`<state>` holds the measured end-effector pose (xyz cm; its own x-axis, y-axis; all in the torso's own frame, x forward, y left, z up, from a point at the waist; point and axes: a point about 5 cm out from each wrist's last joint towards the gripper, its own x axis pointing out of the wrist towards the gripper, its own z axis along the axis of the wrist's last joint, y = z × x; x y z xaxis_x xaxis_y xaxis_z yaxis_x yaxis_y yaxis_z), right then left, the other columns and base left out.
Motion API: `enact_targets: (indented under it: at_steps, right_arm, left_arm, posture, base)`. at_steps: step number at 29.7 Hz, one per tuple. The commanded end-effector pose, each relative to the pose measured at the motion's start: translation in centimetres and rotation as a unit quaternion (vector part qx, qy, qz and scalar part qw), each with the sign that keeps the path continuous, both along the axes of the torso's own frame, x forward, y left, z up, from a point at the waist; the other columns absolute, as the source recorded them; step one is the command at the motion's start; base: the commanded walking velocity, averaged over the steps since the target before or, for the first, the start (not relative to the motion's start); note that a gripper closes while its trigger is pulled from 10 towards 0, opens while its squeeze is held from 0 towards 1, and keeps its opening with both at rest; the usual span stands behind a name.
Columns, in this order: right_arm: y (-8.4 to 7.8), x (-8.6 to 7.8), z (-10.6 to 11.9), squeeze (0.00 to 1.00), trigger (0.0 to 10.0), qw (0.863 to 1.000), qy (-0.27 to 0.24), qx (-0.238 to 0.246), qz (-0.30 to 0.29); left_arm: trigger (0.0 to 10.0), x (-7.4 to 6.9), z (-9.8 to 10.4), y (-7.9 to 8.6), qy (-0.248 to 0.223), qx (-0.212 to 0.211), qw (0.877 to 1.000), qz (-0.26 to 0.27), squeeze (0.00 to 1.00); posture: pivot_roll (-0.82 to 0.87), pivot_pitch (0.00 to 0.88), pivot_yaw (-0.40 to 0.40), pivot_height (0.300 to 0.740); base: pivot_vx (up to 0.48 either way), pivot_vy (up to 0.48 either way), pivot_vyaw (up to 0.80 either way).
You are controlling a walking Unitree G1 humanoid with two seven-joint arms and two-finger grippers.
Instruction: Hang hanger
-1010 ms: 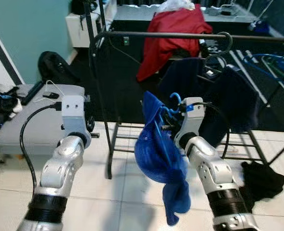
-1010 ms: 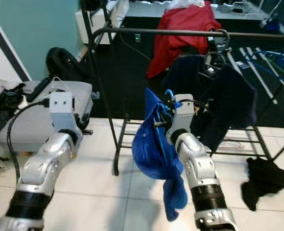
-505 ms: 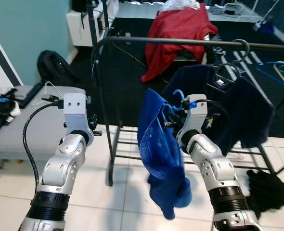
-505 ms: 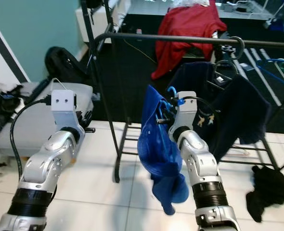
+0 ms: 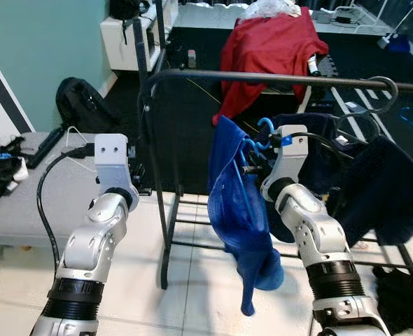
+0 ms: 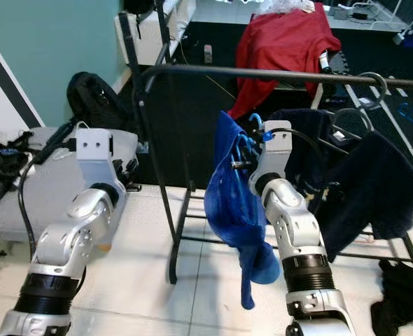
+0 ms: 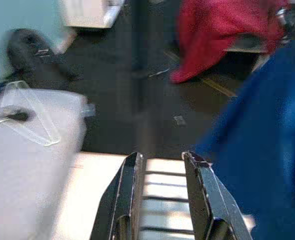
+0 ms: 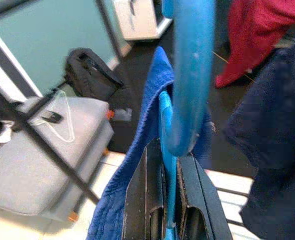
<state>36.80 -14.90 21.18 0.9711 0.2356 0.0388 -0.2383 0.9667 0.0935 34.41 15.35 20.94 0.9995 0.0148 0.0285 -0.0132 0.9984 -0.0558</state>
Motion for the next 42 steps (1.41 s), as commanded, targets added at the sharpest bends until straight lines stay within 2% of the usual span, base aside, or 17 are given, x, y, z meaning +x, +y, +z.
enact_targets:
  at_steps: [1,5,8,9,11,16,19,23,28,42]
  right_arm:
    - [0.4,0.1,0.9,0.0,10.0,1.0,-0.015,0.002,0.004]
    - [0.5,0.1,1.0,0.0,10.0,1.0,-0.016,0.001,0.004]
    - [0.7,0.1,1.1,0.0,10.0,1.0,-0.018,-0.002,0.005]
    - [0.9,0.0,1.2,0.0,10.0,1.0,-0.017,-0.007,0.005]
    - [0.9,0.0,1.2,0.0,10.0,1.0,-0.017,-0.007,0.005]
    - [1.0,-0.2,1.1,0.0,10.0,0.999,-0.009,-0.034,-0.007]
    - [1.1,-0.3,1.2,0.0,10.0,0.997,0.005,-0.068,-0.028]
    - [1.1,-0.4,1.3,0.0,10.0,0.997,0.01,-0.074,-0.035]
    - [1.6,-0.6,2.5,0.0,10.0,0.994,0.005,-0.097,-0.056]
    - [2.1,0.2,6.4,0.0,10.0,0.994,-0.038,-0.076,-0.069]
  left_arm:
    - [10.0,-0.2,-0.7,0.7,0.011,0.007,1.0,0.013,0.0]
    - [10.0,-0.2,-0.7,0.7,0.011,0.005,1.0,0.01,0.0]
    - [10.0,-0.4,-0.9,0.4,0.016,0.01,1.0,-0.019,0.0]
    - [10.0,-0.7,-1.0,-0.1,0.019,0.014,0.999,-0.049,0.0]
    - [10.0,-0.7,-1.0,-0.1,0.019,0.014,0.999,-0.049,0.0]
    - [10.0,-1.1,-1.1,-0.9,0.026,0.021,0.995,-0.096,0.0]
    - [10.0,-1.3,-1.2,-1.4,0.028,0.028,0.991,-0.126,0.0]
    - [10.0,-1.3,-1.2,-1.5,0.027,0.026,0.991,-0.132,0.0]
    - [10.0,-1.6,-1.0,-1.7,0.028,0.038,0.984,-0.172,0.0]
    - [10.0,-2.2,-0.9,-2.3,0.03,0.045,0.975,-0.217,0.0]
  posture:
    - [-0.04,0.195,0.006,0.74]
    - [-0.04,0.197,0.007,0.74]
    - [-0.04,0.204,0.007,0.74]
    - [-0.04,0.206,0.007,0.74]
    - [-0.04,0.206,0.007,0.74]
    - [-0.04,0.211,0.009,0.74]
    - [-0.04,0.213,0.009,0.74]
    - [-0.04,0.214,0.009,0.74]
    - [-0.03,0.219,0.009,0.74]
    - [-0.04,0.222,0.008,0.74]
  base:
    - [0.431,0.0,0.0]
    - [0.403,0.0,0.0]
    - [0.0,0.0,0.0]
    - [0.0,0.0,0.0]
    - [0.0,0.0,0.0]
    - [0.0,0.0,0.0]
    - [0.0,0.0,0.0]
    - [0.0,0.0,0.0]
    - [0.0,0.0,0.0]
    - [0.0,0.0,0.0]
